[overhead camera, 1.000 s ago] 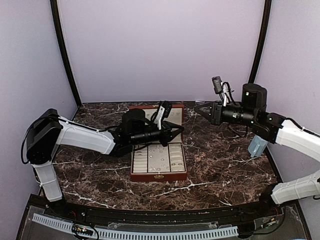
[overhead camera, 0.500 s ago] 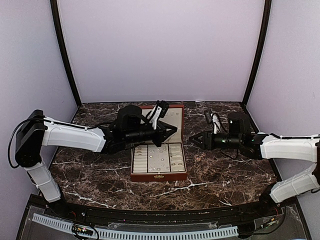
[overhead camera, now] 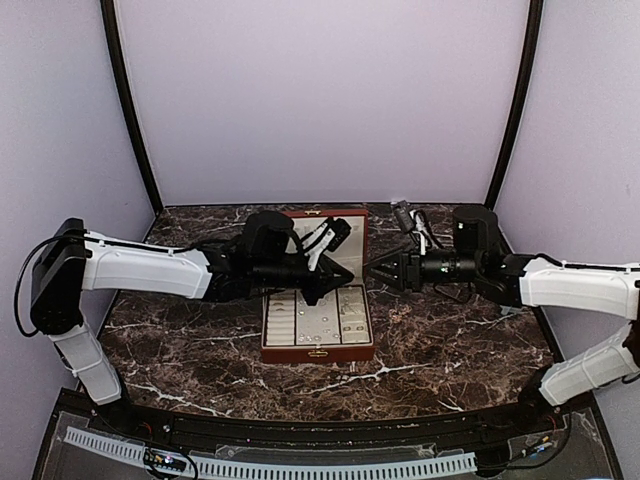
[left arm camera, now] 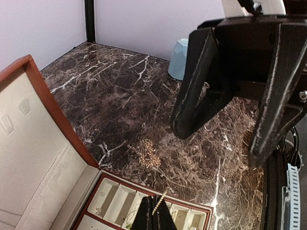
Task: Organize the mixed jewelry
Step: Pass from the right arm to the left, then pass from the left arm to the right
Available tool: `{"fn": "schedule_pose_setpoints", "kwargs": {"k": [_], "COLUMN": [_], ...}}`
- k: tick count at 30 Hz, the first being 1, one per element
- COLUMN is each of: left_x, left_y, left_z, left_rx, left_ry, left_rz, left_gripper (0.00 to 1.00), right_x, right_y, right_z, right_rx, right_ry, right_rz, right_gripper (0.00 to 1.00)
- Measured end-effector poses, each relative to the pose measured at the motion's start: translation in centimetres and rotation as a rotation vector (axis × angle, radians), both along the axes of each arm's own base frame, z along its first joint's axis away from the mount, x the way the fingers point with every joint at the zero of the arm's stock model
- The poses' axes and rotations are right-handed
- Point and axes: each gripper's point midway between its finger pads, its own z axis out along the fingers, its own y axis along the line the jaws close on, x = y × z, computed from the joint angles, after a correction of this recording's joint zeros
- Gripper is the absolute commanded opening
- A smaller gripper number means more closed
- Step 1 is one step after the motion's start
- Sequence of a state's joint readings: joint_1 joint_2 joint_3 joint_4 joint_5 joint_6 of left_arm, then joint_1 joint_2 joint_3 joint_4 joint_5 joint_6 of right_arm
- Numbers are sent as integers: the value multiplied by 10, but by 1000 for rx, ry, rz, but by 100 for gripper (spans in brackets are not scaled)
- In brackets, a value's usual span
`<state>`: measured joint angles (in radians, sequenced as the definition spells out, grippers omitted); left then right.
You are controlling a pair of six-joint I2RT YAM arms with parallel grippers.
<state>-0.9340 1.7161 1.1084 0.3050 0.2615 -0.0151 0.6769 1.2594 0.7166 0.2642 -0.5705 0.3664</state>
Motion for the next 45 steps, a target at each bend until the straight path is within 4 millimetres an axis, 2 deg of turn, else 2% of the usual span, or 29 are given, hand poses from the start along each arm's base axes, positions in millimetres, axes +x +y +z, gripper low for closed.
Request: {"fn": "schedule_pose_setpoints", "kwargs": {"k": [5, 7, 11, 13, 16, 25, 30, 32, 33, 34, 35, 36, 38, 40, 45], "left_x": [-8, -11, -14, -14, -15, -16, -16, -16, -16, -16, -15, -15, -13, -12, -2], "left_y": [1, 1, 2, 1, 1, 2, 2, 2, 2, 2, 3, 5, 9, 16, 36], "left_z": [-7, -10, -13, -13, -13, -15, -15, -15, -14, -13, -11, -8, 0, 9, 36], "left_rx": [39, 52, 67, 67, 67, 74, 75, 75, 74, 72, 70, 66, 49, 32, -19], "left_ry": [-11, -10, -10, -13, -14, -8, -7, -8, -10, -13, -21, -23, -46, -70, -117], "left_rz": [-54, -70, -89, -95, -99, -104, -104, -103, -102, -100, -94, -85, -63, -37, 26], "left_gripper": [0, 0, 0, 0, 0, 0, 0, 12, 28, 37, 52, 63, 71, 74, 75], "right_x": [-5, -5, -5, -5, -6, -5, -5, -4, -3, -2, -1, 1, 5, 9, 24], "right_y": [19, 24, 32, 34, 34, 34, 33, 33, 32, 32, 30, 29, 24, 18, 4], "right_z": [5, 0, -15, -23, -29, -32, -33, -32, -31, -31, -28, -25, -15, -2, 30], "right_rx": [0, -9, -43, -60, -75, -86, -89, -90, -91, -93, -94, -95, -93, -90, -91], "right_ry": [-18, -15, 15, 25, 33, 28, 28, 26, 22, 19, 12, 3, -24, -55, -119], "right_rz": [82, 106, 141, 149, 156, 156, 152, 147, 138, 131, 117, 99, 59, 10, -116], "right_gripper": [32, 28, 28, 26, 18, 0, 0, 0, 0, 0, 0, 0, 0, 0, 0]}}
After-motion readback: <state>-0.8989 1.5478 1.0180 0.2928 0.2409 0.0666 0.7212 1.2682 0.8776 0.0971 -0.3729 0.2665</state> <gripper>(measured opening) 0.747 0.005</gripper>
